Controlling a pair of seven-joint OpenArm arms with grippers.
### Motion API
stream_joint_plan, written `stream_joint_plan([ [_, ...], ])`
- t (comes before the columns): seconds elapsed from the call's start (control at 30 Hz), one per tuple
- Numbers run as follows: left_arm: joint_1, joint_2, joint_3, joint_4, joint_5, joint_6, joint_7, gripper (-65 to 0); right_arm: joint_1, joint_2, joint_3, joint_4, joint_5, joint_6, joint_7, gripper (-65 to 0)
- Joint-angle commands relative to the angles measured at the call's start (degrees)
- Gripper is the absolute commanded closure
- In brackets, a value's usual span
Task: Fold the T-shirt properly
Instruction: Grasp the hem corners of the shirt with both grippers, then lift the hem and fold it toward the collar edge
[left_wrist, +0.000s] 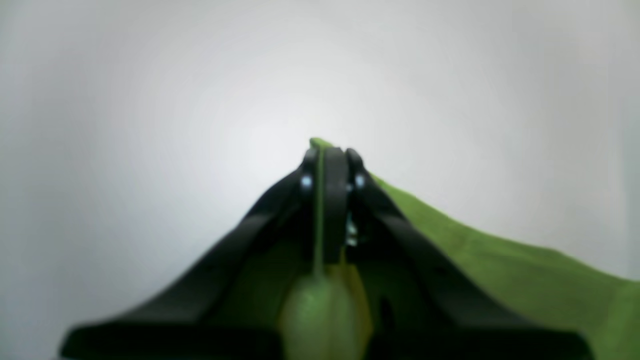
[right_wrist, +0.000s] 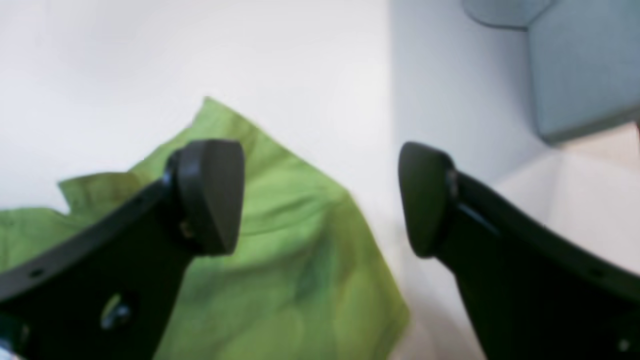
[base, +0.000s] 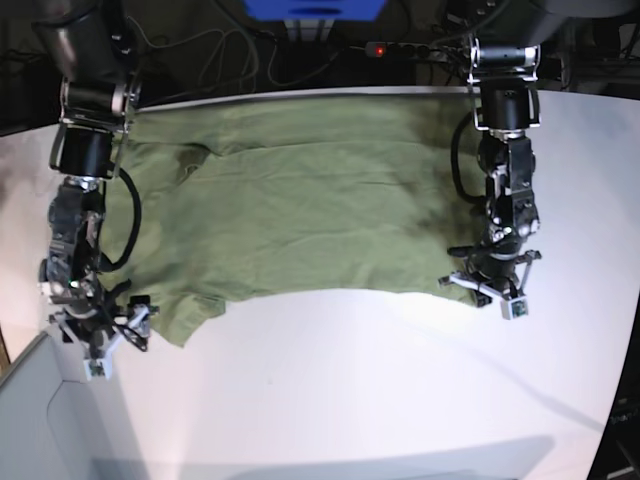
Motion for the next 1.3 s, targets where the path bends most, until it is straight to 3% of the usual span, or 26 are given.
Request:
stream_joint_plan([
  [0.0,-1.04,-0.39,-0.18,1.01,0.04,-0.03,-0.93,0.0,2.79,0.35,-1.54,-1.27,0.34,0.38,2.04,-47.1],
  [0.17,-0.34,-0.39,-0.36,1.01,0.04,-0.03,-0.93,0.0,7.45,1.5,-7.16,-12.7,0.34,0.38,7.49,-47.1],
  [0.6,1.16,-0.47,-0.54,1.01,0.04,-0.03,-0.93,0.0,11.41,1.67,-7.34,-31.08,0.26,0.38,22.44,-46.5],
  [0.77,1.24,-0.47,-0.54,1.01,0.04,-0.03,-0.93,0.0,11.49,1.76,-7.43,-34.59,0.26,0.38,24.2,-45.3],
  [0.83,1.6,-0.47,-0.54,0.92,0.04,-0.03,-0.93,0.0,11.32,1.76,-7.43,-34.68,0.26,0.38,24.2,-39.9],
  [0.9,1.86,-0.47,-0.54,0.92,0.04,-0.03,-0.93,0.0,11.23,1.76,-7.43,-34.68,0.26,0.38,23.93,-30.3],
  [1.07,1.95,-0.47,-0.54,0.75,0.04,-0.03,-0.93,0.0,11.23,1.67,-7.43,-34.86,0.26,0.3,23.84,-0.1],
  [1.27,3.27,-0.39,-0.54,2.51,-0.05,-0.03,-0.93,0.0,11.32,1.76,-7.34,-34.59,0.26,0.3,23.84,0.0],
])
